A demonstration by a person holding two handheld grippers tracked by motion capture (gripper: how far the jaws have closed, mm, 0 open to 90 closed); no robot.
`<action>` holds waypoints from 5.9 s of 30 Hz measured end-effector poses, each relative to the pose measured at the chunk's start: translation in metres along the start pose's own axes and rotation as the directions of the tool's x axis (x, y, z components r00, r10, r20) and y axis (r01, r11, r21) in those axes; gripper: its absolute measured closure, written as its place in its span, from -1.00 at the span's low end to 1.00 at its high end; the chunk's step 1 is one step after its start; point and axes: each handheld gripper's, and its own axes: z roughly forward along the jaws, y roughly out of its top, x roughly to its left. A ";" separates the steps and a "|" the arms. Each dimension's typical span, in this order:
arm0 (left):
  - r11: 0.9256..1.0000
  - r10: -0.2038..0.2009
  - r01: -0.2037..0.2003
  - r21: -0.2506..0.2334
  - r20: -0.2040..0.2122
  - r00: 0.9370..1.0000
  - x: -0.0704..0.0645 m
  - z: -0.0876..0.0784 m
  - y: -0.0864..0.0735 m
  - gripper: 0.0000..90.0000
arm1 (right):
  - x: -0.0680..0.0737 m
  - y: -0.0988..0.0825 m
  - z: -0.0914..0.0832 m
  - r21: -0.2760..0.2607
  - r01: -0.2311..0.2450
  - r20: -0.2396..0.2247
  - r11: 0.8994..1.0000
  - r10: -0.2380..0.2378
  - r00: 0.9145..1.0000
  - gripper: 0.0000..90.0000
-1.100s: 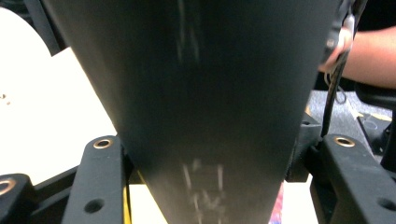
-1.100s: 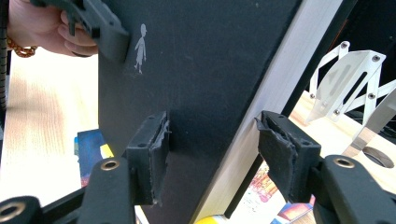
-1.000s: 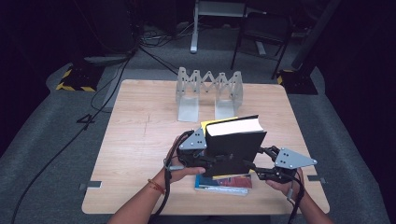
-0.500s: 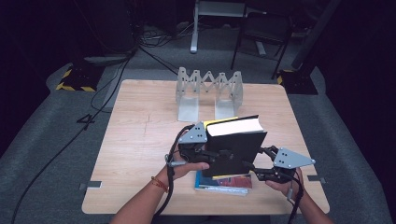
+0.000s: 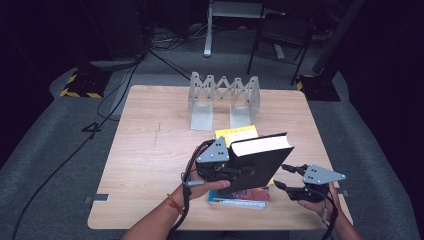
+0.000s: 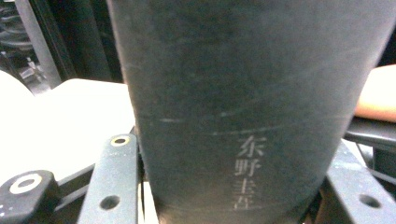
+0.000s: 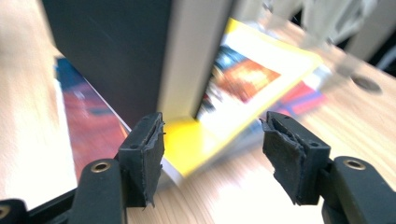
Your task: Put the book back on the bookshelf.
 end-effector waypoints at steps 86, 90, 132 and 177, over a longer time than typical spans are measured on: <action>0.975 -0.182 0.224 -0.017 -0.640 0.746 0.146 -0.060 0.009 0.16 | -0.043 -0.051 0.021 0.237 -0.236 0.136 0.942 0.208 0.969 -0.11; 0.972 -0.187 0.234 -0.016 -0.654 0.733 0.156 -0.054 0.009 0.16 | -0.042 -0.052 0.023 0.249 -0.233 0.134 0.940 0.204 0.970 -0.11; 0.952 -0.257 0.295 -0.080 -0.731 0.633 0.177 -0.021 -0.042 0.13 | -0.035 -0.049 0.029 0.297 -0.152 0.132 0.943 0.117 0.984 -0.12; 0.959 -0.200 0.282 0.031 -0.634 0.747 0.162 -0.066 -0.040 0.06 | -0.035 -0.052 0.033 0.290 -0.174 0.125 0.941 0.143 0.982 -0.16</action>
